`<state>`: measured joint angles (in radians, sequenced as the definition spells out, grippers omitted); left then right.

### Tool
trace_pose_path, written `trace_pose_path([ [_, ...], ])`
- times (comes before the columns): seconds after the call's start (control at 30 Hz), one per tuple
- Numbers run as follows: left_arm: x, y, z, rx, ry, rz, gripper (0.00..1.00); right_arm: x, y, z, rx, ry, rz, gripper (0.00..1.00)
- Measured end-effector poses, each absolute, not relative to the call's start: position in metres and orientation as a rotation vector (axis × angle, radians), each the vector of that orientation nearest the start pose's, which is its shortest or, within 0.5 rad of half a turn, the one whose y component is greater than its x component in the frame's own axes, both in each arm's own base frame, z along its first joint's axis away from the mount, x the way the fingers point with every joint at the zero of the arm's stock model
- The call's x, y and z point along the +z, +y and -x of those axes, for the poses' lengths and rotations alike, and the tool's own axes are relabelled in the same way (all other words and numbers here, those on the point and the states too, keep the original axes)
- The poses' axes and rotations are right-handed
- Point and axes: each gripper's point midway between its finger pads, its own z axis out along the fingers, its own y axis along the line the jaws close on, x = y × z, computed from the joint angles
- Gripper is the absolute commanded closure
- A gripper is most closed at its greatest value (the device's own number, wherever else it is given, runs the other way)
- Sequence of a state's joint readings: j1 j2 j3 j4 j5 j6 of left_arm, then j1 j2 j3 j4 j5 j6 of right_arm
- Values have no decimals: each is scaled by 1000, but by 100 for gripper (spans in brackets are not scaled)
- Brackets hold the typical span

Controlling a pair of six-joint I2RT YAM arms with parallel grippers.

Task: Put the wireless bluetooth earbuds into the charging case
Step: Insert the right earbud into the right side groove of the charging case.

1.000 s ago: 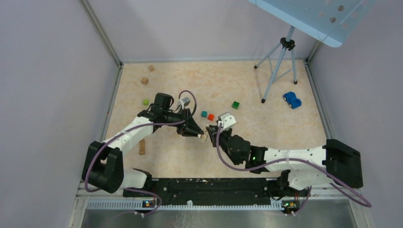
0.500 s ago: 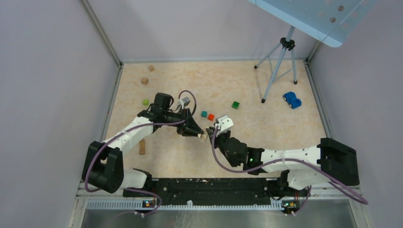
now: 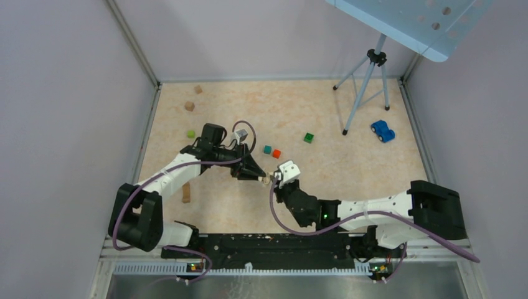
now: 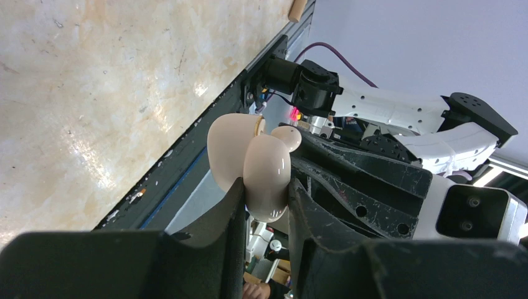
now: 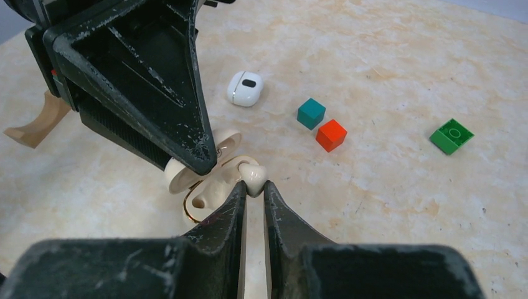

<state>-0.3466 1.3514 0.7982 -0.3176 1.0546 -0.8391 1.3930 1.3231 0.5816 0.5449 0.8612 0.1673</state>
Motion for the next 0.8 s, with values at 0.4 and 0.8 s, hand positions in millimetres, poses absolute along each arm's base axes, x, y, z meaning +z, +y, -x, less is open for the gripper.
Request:
trace_pose_path([
  [0.4,168,-243,-195,-1678,2638,-13,100,165,338,-189,357,1678,460,100],
  [0.8,163,-238,-193,-1608,2632,-123,100,160,335,-189,342,1701,458,100],
])
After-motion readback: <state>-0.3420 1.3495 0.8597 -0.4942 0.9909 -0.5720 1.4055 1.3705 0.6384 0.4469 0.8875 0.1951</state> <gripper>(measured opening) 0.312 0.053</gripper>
